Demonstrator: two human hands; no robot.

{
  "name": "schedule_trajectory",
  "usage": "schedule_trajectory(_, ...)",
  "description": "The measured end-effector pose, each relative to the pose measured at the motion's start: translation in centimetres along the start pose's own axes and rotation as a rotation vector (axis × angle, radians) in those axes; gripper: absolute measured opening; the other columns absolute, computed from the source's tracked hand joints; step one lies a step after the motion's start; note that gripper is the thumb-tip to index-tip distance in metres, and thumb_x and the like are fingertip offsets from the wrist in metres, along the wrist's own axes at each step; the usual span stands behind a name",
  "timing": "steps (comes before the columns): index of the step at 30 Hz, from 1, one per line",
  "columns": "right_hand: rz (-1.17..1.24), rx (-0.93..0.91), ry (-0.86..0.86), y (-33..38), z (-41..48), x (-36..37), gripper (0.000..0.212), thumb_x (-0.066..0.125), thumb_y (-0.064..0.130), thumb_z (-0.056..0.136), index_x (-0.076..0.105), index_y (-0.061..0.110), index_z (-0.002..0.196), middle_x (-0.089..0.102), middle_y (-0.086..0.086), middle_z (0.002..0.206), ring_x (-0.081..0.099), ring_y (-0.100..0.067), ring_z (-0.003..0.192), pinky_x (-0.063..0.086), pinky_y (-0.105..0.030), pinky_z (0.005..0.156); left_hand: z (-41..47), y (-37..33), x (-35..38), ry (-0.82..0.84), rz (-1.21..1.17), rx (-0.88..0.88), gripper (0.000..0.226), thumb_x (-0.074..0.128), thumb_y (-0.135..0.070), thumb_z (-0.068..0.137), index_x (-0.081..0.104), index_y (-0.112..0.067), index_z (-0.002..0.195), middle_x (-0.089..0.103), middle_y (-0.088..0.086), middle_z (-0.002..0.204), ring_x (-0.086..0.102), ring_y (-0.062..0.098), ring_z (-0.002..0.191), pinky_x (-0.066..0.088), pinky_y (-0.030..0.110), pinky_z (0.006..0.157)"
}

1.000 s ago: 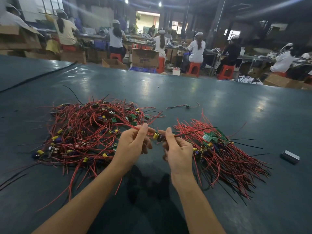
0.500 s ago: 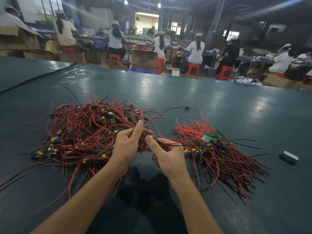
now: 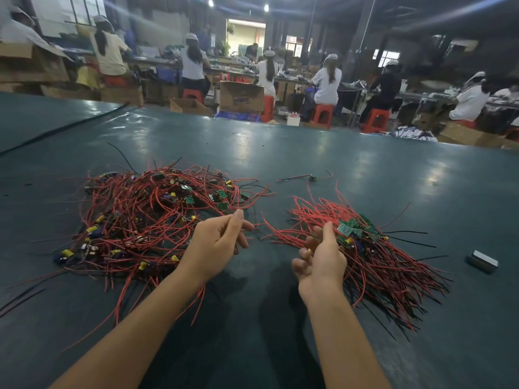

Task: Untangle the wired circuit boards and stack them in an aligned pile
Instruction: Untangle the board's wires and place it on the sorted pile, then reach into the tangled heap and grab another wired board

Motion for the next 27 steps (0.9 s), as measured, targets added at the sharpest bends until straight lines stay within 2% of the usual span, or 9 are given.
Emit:
schedule_trajectory(3, 0.08, 0.059, -0.017, 0.1, 0.2, -0.3, 0.025, 0.054, 0.039, 0.1, 0.055, 0.017, 0.087, 0.049, 0.003, 0.07, 0.036, -0.005, 0.036, 0.023, -0.014, 0.032, -0.1, 0.3, -0.1, -0.022, 0.197, 0.045, 0.046, 0.044, -0.044, 0.098, 0.073, -0.013, 0.079, 0.067, 0.001, 0.063, 0.061, 0.024, 0.057, 0.053, 0.041, 0.058)
schedule_trajectory(5, 0.142, 0.091, -0.026, 0.2, 0.3, -0.4, 0.024, 0.053, 0.035, 0.101, 0.051, 0.016, 0.086, 0.047, 0.003, 0.071, 0.034, -0.004, 0.032, 0.023, -0.013, 0.032, 0.0, 0.7, -0.4, -0.07, 0.422, 0.089, 0.035, 0.053, -0.035, 0.098, 0.072, -0.01, 0.083, 0.067, 0.002, 0.074, 0.061, 0.024, 0.069, 0.052, 0.043, 0.067)
schedule_trajectory(7, 0.226, 0.119, -0.024, 0.3, 0.4, -0.6, 0.024, 0.05, 0.032, 0.103, 0.049, 0.016, 0.086, 0.044, 0.004, 0.069, 0.031, -0.003, 0.03, 0.022, -0.012, 0.031, 0.2, 1.2, -0.8, -0.071, 0.616, 0.094, 0.023, 0.058, -0.031, 0.095, 0.072, -0.015, 0.099, 0.068, 0.001, 0.101, 0.06, 0.023, 0.096, 0.049, 0.04, 0.086)
schedule_trajectory(9, 0.295, 0.142, -0.011, 0.4, 0.6, -0.7, 0.025, 0.046, 0.032, 0.104, 0.05, 0.017, 0.086, 0.041, 0.006, 0.066, 0.028, -0.004, 0.029, 0.022, -0.013, 0.031, 0.4, 2.1, -1.2, -0.009, 0.783, -0.002, 0.032, 0.056, -0.036, 0.094, 0.066, -0.021, 0.12, 0.058, 0.002, 0.13, 0.049, 0.024, 0.121, 0.04, 0.041, 0.104)
schedule_trajectory(12, 0.318, 0.168, 0.033, 0.3, 0.7, -0.7, 0.035, 0.037, 0.039, 0.106, 0.058, 0.019, 0.087, 0.041, 0.007, 0.059, 0.027, -0.005, 0.029, 0.022, -0.012, 0.032, 0.6, 3.6, -1.8, 0.092, 0.957, -0.185, 0.047, 0.049, -0.043, 0.094, 0.049, -0.03, 0.139, 0.036, 0.006, 0.154, 0.029, 0.028, 0.141, 0.024, 0.042, 0.114)
schedule_trajectory(15, 0.279, 0.191, 0.091, 0.0, 0.6, -0.4, 0.037, 0.038, 0.041, 0.105, 0.061, 0.018, 0.088, 0.044, 0.007, 0.057, 0.029, -0.005, 0.031, 0.022, -0.012, 0.033, 0.8, 4.3, -1.8, 0.135, 1.009, -0.225, 0.051, 0.044, -0.047, 0.094, 0.042, -0.032, 0.143, 0.036, 0.003, 0.154, 0.032, 0.026, 0.14, 0.026, 0.043, 0.112)
schedule_trajectory(21, 0.202, 0.183, 0.153, -0.5, 0.5, 0.1, 0.028, 0.044, 0.031, 0.103, 0.062, 0.019, 0.085, 0.045, 0.009, 0.053, 0.029, -0.004, 0.032, 0.022, -0.013, 0.032, 1.0, 4.1, -1.5, 0.122, 1.016, -0.192, 0.048, 0.045, -0.049, 0.093, 0.047, -0.03, 0.137, 0.049, -0.003, 0.134, 0.044, 0.023, 0.124, 0.031, 0.041, 0.103)
schedule_trajectory(25, 0.099, 0.148, 0.166, -1.1, 0.4, 0.5, 0.024, 0.048, 0.028, 0.102, 0.062, 0.018, 0.087, 0.046, 0.006, 0.061, 0.032, -0.004, 0.031, 0.024, -0.014, 0.031, 2.4, 2.7, -1.0, -0.065, 0.878, -0.014, 0.031, 0.054, -0.04, 0.091, 0.063, -0.024, 0.116, 0.059, -0.001, 0.118, 0.051, 0.023, 0.113, 0.034, 0.038, 0.098)
schedule_trajectory(27, 0.037, 0.129, 0.171, -1.5, 0.3, 0.5, 0.022, 0.049, 0.028, 0.102, 0.064, 0.017, 0.088, 0.047, 0.005, 0.064, 0.033, -0.004, 0.033, 0.025, -0.015, 0.032, 3.5, 2.3, -0.6, -0.074, 0.82, 0.014, 0.02, 0.055, -0.035, 0.091, 0.065, -0.022, 0.104, 0.06, -0.002, 0.116, 0.052, 0.022, 0.112, 0.034, 0.039, 0.098)
Point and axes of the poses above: each hand's wrist, its own z-axis towards the middle knuckle, its own x-axis out of the palm, y = z × x, the point moved 2 cm from there along z, towards the middle knuckle
